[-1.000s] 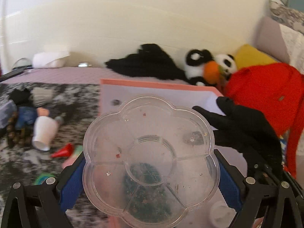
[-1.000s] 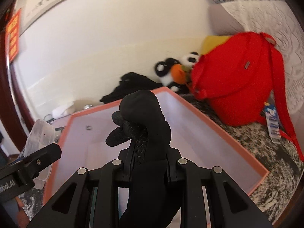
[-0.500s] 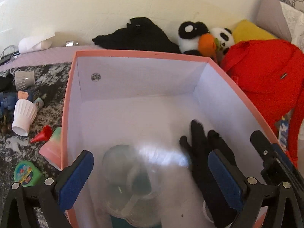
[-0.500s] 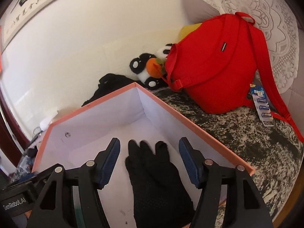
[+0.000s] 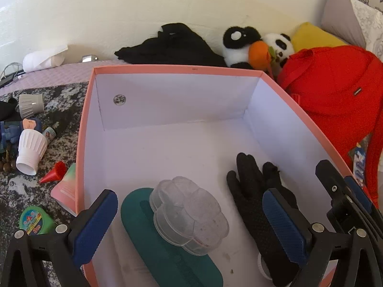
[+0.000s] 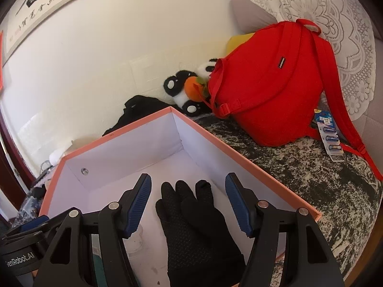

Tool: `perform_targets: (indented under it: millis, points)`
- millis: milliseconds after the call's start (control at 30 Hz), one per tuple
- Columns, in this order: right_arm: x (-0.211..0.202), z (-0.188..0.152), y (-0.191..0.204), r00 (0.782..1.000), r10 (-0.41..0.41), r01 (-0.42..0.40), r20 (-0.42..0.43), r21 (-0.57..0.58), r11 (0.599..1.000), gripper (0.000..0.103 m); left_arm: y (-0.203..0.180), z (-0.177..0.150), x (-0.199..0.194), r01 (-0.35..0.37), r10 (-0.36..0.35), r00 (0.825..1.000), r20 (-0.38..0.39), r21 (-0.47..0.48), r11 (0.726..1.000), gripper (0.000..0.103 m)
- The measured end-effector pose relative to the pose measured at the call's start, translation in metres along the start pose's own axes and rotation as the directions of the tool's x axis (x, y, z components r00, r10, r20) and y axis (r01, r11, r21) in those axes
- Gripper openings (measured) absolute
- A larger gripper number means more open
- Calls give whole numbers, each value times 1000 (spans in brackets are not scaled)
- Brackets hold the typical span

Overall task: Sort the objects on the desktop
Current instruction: 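Carry the clear tray and black glove into the pink box and release both, then move both tools back toward the remaining objects on the table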

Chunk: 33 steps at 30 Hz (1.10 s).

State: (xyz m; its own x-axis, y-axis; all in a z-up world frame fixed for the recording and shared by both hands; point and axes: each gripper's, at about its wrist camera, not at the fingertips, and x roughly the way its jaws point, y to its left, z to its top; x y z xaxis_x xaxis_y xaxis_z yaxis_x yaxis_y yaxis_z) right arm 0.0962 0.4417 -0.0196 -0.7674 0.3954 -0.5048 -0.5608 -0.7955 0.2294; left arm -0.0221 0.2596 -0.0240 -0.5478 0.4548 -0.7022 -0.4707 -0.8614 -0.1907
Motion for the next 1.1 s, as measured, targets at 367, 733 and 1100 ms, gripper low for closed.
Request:
perform_targets:
  millis: [367, 733, 1100]
  points:
    - [0, 1, 12, 1000, -16, 16, -26, 21, 1000, 70, 15, 0, -15, 36, -36, 999, -6, -26, 999, 100]
    - [-17, -5, 73, 998, 55, -54, 10, -45, 998, 70, 109, -5, -39, -103, 102, 995, -10, -136, 985, 100]
    - [-46, -24, 165, 979, 194, -183, 63, -149, 972, 71, 223, -14, -61, -303, 299, 953, -55, -266, 915, 100]
